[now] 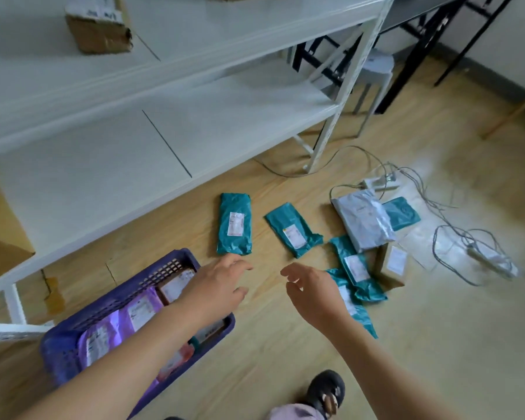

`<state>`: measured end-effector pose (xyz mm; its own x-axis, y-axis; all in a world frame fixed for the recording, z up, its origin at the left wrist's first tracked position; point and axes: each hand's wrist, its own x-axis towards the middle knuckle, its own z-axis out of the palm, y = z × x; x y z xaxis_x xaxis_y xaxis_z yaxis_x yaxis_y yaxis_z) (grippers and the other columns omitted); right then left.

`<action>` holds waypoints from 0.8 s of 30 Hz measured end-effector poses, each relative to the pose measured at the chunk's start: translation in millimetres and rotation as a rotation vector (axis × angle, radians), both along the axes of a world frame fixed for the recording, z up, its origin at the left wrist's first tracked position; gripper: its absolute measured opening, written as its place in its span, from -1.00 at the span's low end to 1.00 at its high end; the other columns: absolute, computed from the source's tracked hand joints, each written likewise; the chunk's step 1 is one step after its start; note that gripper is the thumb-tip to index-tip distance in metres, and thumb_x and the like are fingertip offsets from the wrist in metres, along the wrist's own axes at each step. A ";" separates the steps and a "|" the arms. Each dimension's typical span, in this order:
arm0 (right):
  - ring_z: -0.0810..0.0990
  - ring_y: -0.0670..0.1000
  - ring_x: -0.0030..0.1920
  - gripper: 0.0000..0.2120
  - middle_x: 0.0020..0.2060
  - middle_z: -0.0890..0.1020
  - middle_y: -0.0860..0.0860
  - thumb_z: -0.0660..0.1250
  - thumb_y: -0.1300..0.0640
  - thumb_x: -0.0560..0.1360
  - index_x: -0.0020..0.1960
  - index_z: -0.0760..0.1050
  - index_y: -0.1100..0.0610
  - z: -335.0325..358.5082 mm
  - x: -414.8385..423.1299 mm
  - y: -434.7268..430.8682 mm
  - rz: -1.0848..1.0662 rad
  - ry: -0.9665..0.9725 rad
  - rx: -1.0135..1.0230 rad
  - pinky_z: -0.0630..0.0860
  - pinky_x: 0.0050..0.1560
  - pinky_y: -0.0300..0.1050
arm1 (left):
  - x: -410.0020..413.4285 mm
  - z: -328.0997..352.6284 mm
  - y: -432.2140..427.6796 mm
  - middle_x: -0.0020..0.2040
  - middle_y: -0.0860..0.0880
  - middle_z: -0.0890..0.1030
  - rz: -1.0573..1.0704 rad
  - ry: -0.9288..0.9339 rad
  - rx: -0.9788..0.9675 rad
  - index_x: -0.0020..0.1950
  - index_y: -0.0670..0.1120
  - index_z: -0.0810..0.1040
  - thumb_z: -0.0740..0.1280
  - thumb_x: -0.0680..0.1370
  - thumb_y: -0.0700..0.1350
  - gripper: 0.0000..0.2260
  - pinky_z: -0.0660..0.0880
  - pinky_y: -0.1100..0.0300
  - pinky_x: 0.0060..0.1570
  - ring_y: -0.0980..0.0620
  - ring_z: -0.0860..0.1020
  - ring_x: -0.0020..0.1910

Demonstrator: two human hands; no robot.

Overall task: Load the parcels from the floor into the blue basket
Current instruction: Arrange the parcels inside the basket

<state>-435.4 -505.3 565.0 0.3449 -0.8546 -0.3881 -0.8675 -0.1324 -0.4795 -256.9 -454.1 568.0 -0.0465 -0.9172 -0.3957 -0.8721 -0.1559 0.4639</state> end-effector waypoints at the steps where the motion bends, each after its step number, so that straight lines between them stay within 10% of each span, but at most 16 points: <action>1: 0.56 -0.02 0.07 -0.70 0.08 0.62 -0.04 0.20 0.17 0.52 0.21 0.52 -0.02 -0.7 -15.6 -7.7 -0.017 0.001 0.000 0.46 0.05 -0.18 | -15.3 0.3 -9.9 0.43 0.12 0.25 -0.012 -0.001 0.012 0.42 0.08 0.29 0.21 0.59 -0.02 -0.61 0.28 0.18 0.31 0.08 0.32 0.36; 24: 0.55 0.03 0.15 -0.64 0.18 0.61 -0.02 0.13 0.21 0.52 0.22 0.54 0.00 -56.8 -334.9 -188.1 -0.186 0.117 0.126 0.47 0.13 -0.17 | -313.4 -59.8 -208.0 0.39 0.08 0.32 -0.038 0.058 0.130 0.40 0.07 0.33 0.23 0.57 -0.01 -0.62 0.37 0.14 0.24 0.04 0.38 0.32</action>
<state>-770.3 -693.4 508.2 0.1331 -0.8416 -0.5234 -0.9220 0.0887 -0.3769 -570.3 -662.1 508.3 -0.1064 -0.8554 -0.5070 -0.8507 -0.1857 0.4918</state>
